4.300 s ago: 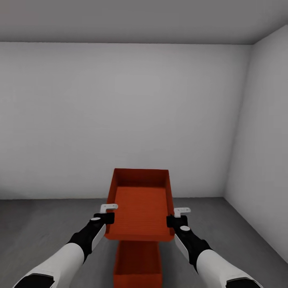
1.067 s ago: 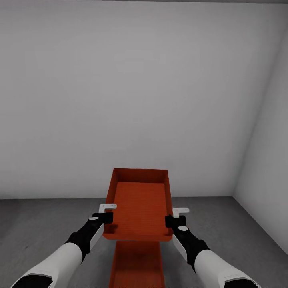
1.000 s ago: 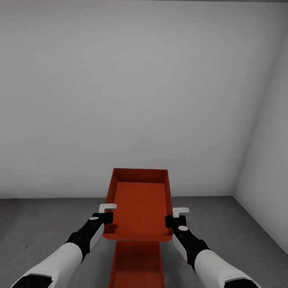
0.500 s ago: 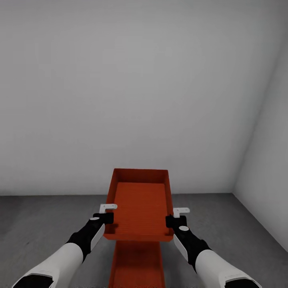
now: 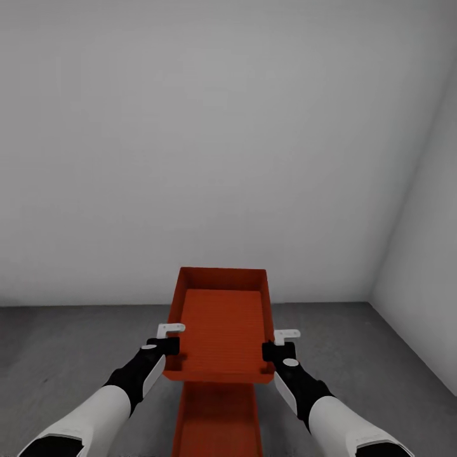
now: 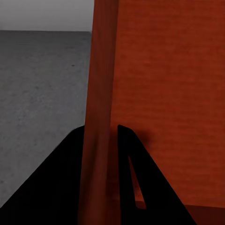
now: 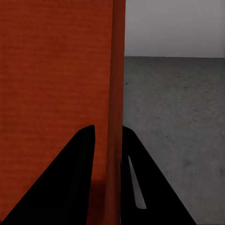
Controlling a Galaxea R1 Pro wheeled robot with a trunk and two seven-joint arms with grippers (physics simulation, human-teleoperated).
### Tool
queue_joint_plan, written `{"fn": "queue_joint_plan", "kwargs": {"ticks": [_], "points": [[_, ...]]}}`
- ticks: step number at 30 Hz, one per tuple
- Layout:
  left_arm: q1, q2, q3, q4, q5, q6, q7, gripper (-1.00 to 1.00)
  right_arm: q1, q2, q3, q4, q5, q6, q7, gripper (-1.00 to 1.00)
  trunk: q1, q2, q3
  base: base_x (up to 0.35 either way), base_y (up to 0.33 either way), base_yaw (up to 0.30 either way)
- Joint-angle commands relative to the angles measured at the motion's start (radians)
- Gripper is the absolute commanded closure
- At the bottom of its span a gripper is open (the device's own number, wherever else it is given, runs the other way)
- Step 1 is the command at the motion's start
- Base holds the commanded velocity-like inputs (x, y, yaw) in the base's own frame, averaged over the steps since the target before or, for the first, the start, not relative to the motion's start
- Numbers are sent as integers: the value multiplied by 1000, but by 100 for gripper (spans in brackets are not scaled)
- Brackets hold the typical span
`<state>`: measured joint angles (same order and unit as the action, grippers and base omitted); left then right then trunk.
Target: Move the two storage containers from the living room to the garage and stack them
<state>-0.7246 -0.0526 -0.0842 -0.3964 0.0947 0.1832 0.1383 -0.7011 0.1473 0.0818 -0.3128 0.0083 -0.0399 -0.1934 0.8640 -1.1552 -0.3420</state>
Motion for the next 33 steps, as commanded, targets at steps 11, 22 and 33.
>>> {"fn": "queue_joint_plan", "kwargs": {"ticks": [11, 22, 33], "points": [[-1, 8, 41, -5, -14, -16, 41, 100, 0, -23, -17, 3, -4, -3, -15, 100, 0, -1, -19, 0, 0, 0], [-1, 8, 41, -5, -14, -16, 41, 100, 0, -23, -17, 3, -4, -3, -15, 100, 0, -1, -36, 0, 0, 0], [-1, 8, 41, -5, -14, -16, 41, 100, 0, -23, -17, 3, -4, -2, -15, 100, 0, -1, -53, 0, 0, 0]]}}
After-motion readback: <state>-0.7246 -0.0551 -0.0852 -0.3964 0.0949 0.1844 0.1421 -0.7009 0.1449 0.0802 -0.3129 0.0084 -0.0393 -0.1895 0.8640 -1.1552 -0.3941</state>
